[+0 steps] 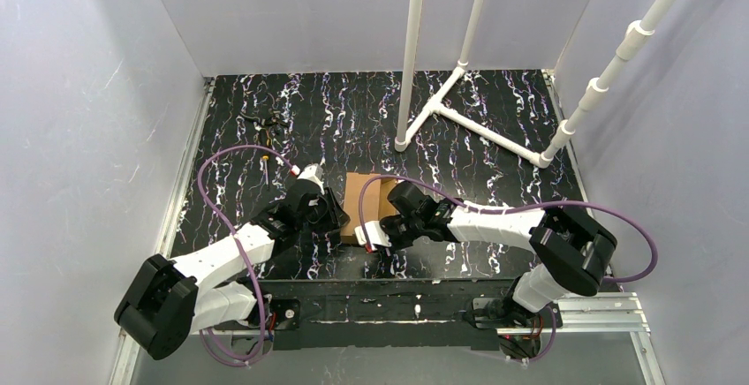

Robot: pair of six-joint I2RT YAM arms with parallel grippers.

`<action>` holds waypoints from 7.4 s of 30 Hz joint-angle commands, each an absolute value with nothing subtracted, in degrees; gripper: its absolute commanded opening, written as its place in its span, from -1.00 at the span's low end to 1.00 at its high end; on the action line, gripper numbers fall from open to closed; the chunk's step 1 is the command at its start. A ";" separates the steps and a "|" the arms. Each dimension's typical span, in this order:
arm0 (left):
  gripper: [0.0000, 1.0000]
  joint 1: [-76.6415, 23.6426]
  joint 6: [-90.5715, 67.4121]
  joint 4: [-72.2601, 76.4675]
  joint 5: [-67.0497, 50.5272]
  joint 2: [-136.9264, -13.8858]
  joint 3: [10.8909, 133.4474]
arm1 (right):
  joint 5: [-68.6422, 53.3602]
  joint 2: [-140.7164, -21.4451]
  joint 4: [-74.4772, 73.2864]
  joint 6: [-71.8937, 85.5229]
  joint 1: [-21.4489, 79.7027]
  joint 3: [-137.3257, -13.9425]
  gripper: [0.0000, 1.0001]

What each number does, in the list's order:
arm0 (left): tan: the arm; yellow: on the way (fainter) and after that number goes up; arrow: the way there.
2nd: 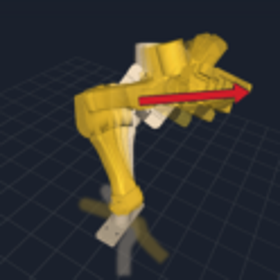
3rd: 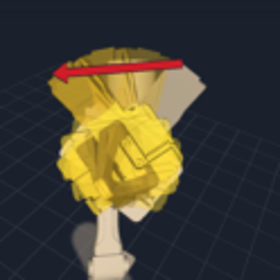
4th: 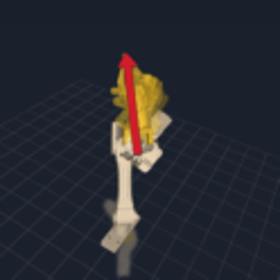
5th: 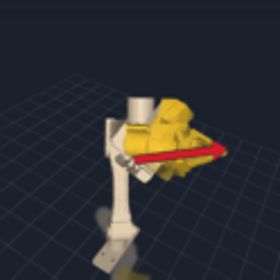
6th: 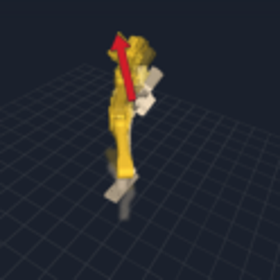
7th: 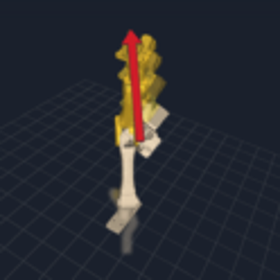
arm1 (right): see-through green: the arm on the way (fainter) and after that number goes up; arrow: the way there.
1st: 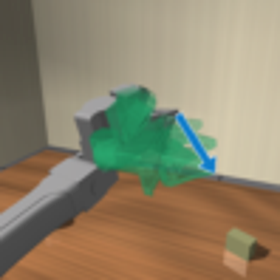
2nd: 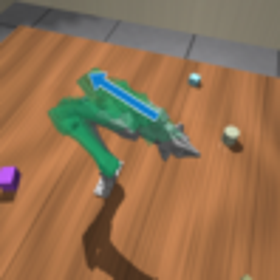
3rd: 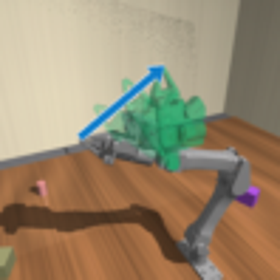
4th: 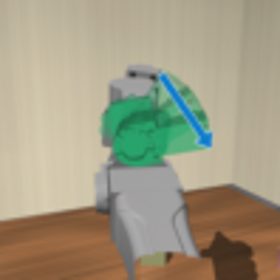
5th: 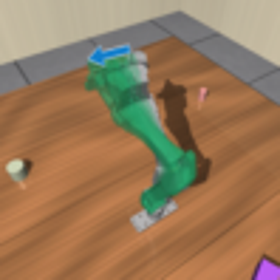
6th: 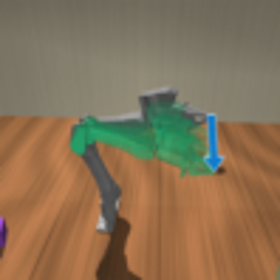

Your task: Fold the paper box

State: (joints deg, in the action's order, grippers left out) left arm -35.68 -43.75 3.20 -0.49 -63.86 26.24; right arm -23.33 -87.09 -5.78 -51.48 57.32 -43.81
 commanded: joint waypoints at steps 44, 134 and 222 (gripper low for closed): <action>-0.42 -35.02 -44.02 0.38 0.00 -64.22 25.59 | -12.55 -85.44 -7.46 -47.13 62.68 -47.52 -0.62; -0.44 -32.52 -42.88 1.17 -3.77 -66.38 24.78 | -15.24 -90.97 -9.15 -31.51 53.29 -48.77 -0.97; 0.88 -23.01 -34.41 -0.47 -15.56 -67.77 34.16 | -31.23 -98.54 44.52 19.98 22.56 -37.03 0.47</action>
State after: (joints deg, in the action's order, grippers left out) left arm -24.97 -37.45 0.32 -12.49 -66.26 30.39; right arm -29.45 -96.01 34.63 12.29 24.25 -37.71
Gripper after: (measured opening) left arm 0.920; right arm 0.732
